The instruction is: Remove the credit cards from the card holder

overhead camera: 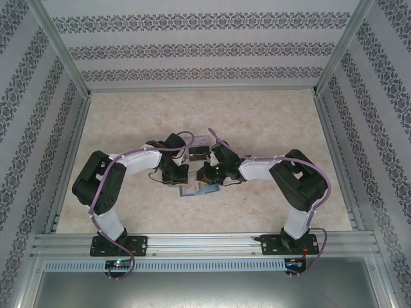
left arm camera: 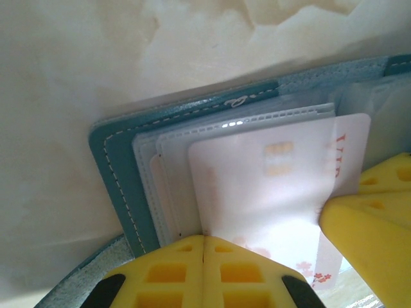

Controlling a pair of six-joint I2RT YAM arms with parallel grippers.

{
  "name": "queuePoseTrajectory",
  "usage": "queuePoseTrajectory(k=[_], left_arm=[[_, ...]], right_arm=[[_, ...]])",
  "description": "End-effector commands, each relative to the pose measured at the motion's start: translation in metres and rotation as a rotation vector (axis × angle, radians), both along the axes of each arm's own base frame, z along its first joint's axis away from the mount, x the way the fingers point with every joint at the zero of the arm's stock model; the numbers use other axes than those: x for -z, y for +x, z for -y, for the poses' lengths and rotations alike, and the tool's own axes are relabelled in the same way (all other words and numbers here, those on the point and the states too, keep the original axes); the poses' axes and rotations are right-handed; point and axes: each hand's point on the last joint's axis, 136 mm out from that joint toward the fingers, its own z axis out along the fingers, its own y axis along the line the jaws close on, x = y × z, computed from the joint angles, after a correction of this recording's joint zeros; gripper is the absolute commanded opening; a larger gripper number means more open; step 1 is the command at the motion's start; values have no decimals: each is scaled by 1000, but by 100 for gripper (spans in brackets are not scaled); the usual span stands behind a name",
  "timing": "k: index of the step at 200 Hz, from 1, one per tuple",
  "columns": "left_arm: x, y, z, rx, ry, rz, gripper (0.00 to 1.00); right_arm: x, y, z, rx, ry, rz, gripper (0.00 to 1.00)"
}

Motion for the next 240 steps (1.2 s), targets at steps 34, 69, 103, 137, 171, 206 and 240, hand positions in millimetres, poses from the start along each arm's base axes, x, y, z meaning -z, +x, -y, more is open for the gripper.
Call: queuePoseTrajectory(k=[34,69,103,137,171,206,240], left_arm=[[32,-24,-26,32,155,-90,4],[27,-21,-27,26,153,-72,3],[26,-22,-27,27,153,-70,3],[26,-22,-27,29,151,-70,3],[24,-22,-26,30,148,-66,3],[24,-22,-26,31,147,-64,3],[24,-22,-25,31,142,-63,3]], right_arm=[[4,1,18,15,-72,30,6],[6,0,29,7,-146,42,6],[7,0,43,2,-234,48,6],[3,1,53,-6,-300,73,5],[-1,2,61,-12,-354,93,5],[-6,3,62,-21,-378,108,6],[-10,3,56,-34,-383,123,5]])
